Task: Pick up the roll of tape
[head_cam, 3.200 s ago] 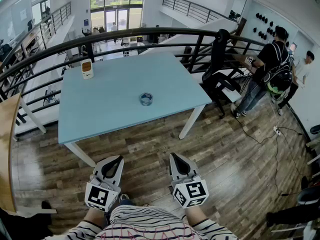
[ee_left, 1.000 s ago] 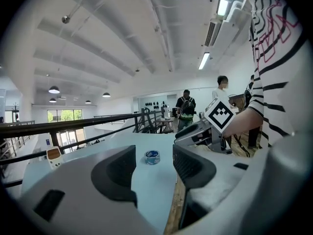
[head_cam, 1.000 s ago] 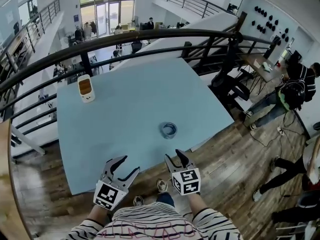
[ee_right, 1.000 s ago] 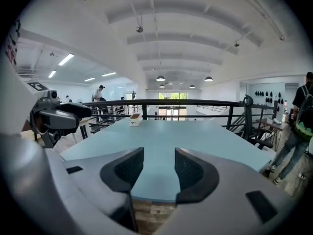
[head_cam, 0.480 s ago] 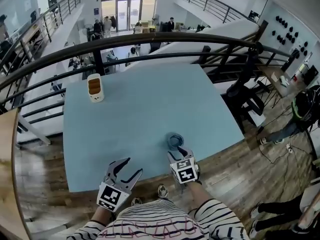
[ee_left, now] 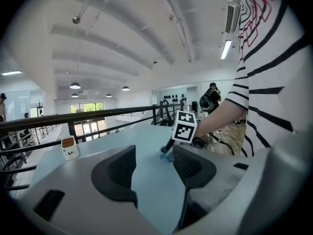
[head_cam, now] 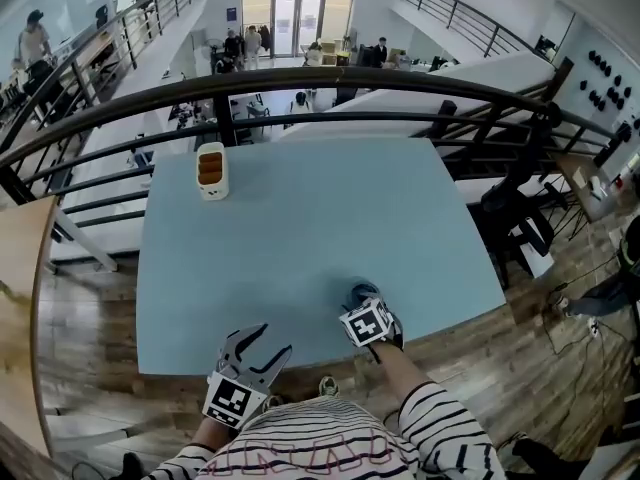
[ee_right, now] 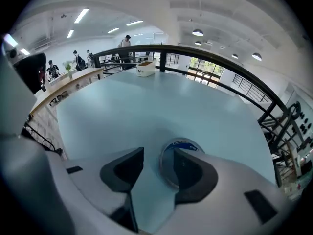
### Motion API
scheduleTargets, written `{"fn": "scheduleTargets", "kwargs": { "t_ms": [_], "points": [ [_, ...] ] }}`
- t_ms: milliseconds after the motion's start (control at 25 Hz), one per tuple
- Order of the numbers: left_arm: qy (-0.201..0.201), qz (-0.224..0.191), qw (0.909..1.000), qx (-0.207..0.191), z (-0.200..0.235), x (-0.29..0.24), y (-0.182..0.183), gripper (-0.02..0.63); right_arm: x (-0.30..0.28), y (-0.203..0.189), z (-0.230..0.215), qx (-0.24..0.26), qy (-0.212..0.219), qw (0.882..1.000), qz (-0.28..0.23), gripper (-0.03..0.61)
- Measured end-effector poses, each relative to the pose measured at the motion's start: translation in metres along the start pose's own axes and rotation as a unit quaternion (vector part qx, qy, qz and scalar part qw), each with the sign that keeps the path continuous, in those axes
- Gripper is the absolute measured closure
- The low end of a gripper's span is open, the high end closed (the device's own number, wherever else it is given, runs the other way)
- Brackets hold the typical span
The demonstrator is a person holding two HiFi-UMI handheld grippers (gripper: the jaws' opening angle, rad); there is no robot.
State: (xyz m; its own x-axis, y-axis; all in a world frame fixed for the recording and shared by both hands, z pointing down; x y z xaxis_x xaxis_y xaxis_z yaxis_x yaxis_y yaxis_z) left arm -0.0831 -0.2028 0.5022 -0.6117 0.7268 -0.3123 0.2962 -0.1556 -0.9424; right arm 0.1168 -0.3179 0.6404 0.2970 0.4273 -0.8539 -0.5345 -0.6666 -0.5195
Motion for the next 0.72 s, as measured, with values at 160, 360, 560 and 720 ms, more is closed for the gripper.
{"fn": "scheduleTargets", "kwargs": {
  "t_ms": [160,360,560,720],
  "points": [
    [0.016,0.006,0.9998,0.008,-0.002,-0.002,-0.003,0.399,-0.016,0.001,-0.002,0.004,0.026,0.999,0.03,0.379],
    [0.028,0.016,0.9994,0.016,-0.002,-0.004,-0.006,0.399,-0.037,-0.006,-0.011,-0.026,0.045,0.994,0.096,0.379],
    [0.037,0.019,0.999,0.015,-0.002,-0.002,-0.007,0.399,-0.05,-0.01,-0.016,-0.022,0.04,0.986,0.16,0.383],
    [0.037,0.023,0.999,0.015,-0.003,0.001,-0.007,0.399,-0.053,-0.009,-0.012,-0.014,0.055,0.98,0.193,0.402]
  ]
}}
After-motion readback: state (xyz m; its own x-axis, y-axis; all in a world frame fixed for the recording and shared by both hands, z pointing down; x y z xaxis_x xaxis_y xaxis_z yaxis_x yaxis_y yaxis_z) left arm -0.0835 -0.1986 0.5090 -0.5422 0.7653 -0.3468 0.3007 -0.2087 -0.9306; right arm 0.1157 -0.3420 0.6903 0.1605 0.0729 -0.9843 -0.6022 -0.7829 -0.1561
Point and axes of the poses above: the fingertips, and each gripper's own axes: x backward along the fingers, z to its left, y out of its top, the point moved 4 cm from there along x, backward along the fingers, and after that the axes turned 6 degrees about y, right-handed, at the moved point
